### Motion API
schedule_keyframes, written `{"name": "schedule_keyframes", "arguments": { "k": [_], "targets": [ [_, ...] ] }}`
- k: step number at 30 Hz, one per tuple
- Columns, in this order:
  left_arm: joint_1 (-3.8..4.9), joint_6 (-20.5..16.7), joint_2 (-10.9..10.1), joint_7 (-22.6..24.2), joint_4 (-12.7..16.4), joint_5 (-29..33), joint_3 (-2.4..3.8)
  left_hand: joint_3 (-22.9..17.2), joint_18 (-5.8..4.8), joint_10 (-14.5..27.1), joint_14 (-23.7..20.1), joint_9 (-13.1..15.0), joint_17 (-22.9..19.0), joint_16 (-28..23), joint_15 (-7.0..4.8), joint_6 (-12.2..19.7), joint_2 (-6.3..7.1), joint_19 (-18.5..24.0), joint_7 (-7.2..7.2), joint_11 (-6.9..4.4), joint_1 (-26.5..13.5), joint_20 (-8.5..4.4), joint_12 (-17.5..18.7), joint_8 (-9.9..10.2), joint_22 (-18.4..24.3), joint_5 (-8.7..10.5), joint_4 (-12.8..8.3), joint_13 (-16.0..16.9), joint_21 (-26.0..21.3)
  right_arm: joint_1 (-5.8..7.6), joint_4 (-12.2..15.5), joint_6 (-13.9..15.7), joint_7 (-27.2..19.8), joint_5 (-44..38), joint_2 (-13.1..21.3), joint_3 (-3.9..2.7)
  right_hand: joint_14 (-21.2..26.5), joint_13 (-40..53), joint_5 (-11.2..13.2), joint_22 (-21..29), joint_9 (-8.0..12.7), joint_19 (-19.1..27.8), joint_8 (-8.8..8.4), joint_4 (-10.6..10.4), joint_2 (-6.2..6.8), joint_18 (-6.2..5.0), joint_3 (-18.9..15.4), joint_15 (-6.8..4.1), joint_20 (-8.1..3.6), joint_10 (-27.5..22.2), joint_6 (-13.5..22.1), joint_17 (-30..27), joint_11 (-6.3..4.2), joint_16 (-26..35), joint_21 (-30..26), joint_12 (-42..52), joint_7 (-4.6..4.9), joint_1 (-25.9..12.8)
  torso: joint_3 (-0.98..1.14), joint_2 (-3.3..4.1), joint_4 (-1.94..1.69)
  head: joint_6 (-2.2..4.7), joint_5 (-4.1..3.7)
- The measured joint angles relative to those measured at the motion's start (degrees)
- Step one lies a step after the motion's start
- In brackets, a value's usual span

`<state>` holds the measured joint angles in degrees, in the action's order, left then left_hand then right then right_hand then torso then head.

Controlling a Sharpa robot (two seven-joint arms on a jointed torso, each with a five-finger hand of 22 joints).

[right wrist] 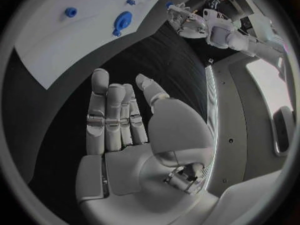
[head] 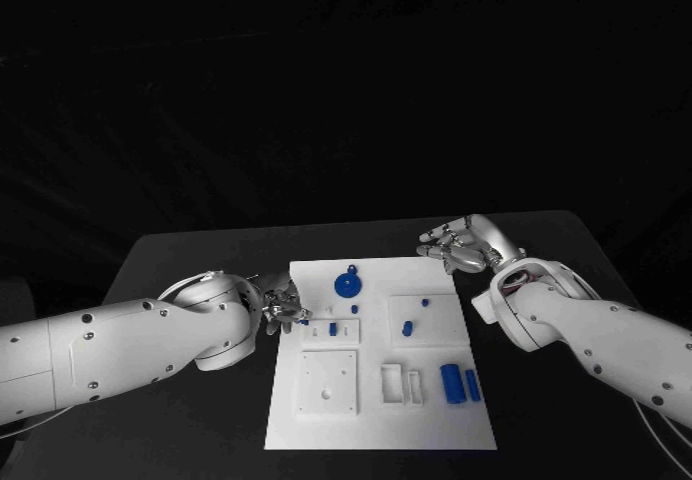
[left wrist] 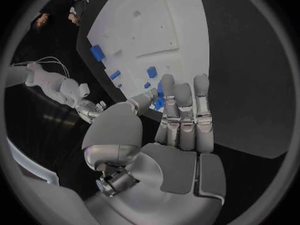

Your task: Assemble the parts on the task board

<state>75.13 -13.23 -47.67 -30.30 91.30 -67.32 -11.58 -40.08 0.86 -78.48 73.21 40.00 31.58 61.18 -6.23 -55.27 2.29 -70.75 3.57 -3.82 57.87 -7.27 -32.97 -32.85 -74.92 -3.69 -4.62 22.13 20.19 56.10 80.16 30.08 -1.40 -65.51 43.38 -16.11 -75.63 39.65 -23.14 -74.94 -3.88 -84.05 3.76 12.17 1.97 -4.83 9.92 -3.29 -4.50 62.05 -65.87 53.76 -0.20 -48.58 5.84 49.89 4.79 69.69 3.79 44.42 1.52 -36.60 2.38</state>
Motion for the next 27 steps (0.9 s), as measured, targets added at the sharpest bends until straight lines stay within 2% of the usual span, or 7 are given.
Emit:
{"name": "schedule_keyframes", "arguments": {
  "k": [15,27],
  "targets": [
    [-0.07,-0.69,1.87,-3.50,-0.60,-3.59,-1.69,-0.22,0.00,-0.68,0.79,0.99,1.23,-0.88,0.02,-0.63,0.60,0.00,-0.22,-0.08,-0.61,0.00,0.41,0.53,0.01,-0.34,0.11,0.47,0.31,0.04,-0.03,0.03,-0.01,0.00,-0.14,-0.19,0.00,0.00,-0.22,0.01,0.00,0.00,0.00,0.00,0.00,0.00,0.31,0.00,0.00,0.00,0.00,0.00,0.00,0.00,0.00,0.00,0.00,0.00,-0.04,0.02,0.04,-0.39,-0.22],
    [-0.49,-2.73,2.80,-3.58,-0.99,-4.54,-2.05,-1.24,0.00,-1.37,1.75,1.01,1.76,-1.56,-0.13,-1.03,1.19,-0.53,-0.58,-0.35,-1.21,-0.49,0.68,0.95,0.01,-0.32,-0.28,0.65,0.31,0.04,-0.09,0.03,-0.03,0.00,-0.24,-0.21,0.00,0.01,-0.21,0.02,0.00,0.00,0.00,-0.15,0.23,0.00,0.47,0.00,0.00,0.00,0.00,0.01,0.00,0.00,0.00,0.00,0.00,-0.23,-0.07,0.02,0.01,-0.66,-0.59]
  ]
}}
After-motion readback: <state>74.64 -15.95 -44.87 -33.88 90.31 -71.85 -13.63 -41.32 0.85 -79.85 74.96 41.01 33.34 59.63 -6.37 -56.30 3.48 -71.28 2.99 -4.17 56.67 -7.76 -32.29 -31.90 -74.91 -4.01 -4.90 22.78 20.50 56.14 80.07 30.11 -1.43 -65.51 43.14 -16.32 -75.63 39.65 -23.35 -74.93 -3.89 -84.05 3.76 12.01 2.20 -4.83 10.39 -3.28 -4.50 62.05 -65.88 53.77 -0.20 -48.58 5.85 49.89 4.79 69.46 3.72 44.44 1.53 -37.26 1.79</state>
